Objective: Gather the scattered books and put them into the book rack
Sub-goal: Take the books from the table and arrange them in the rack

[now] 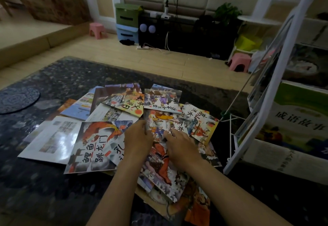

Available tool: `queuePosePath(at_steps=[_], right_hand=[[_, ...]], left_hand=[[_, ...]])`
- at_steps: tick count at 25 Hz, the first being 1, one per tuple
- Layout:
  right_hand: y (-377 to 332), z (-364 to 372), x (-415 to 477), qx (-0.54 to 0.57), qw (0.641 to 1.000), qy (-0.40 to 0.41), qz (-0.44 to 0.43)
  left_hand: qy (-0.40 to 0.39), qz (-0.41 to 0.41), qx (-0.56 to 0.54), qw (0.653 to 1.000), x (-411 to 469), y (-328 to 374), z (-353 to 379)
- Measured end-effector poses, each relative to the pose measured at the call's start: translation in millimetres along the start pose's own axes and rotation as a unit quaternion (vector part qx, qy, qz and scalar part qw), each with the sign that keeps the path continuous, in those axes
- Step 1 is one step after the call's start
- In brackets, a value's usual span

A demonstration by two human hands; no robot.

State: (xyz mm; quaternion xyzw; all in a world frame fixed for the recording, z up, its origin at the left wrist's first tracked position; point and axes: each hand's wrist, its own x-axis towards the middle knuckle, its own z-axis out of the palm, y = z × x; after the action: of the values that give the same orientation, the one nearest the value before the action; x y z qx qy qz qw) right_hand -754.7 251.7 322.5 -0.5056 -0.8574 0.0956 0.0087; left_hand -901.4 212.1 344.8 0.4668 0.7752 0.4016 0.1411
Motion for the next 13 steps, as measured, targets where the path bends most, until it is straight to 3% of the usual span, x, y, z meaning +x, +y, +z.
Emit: queuePosePath(at_steps=[5, 10, 13], right_hand=[[11.5, -9.6, -3.4, 0.121, 0.992, 0.029, -0.005], [17.9, -21.7, -5.8, 0.226, 0.965, 0.04, 0.123], [17.7, -32.2, -5.8, 0.311, 0.928, 0.058, 0.196]], left_hand=[[-0.031, -0.088, -0.095, 0.991, 2.0, 10.8, -12.7], [-0.041, -0.106, -0.145, 0.983, 5.0, 8.2, -16.8], [-0.048, -0.123, -0.185, 0.974, 5.0, 8.9, -18.9]])
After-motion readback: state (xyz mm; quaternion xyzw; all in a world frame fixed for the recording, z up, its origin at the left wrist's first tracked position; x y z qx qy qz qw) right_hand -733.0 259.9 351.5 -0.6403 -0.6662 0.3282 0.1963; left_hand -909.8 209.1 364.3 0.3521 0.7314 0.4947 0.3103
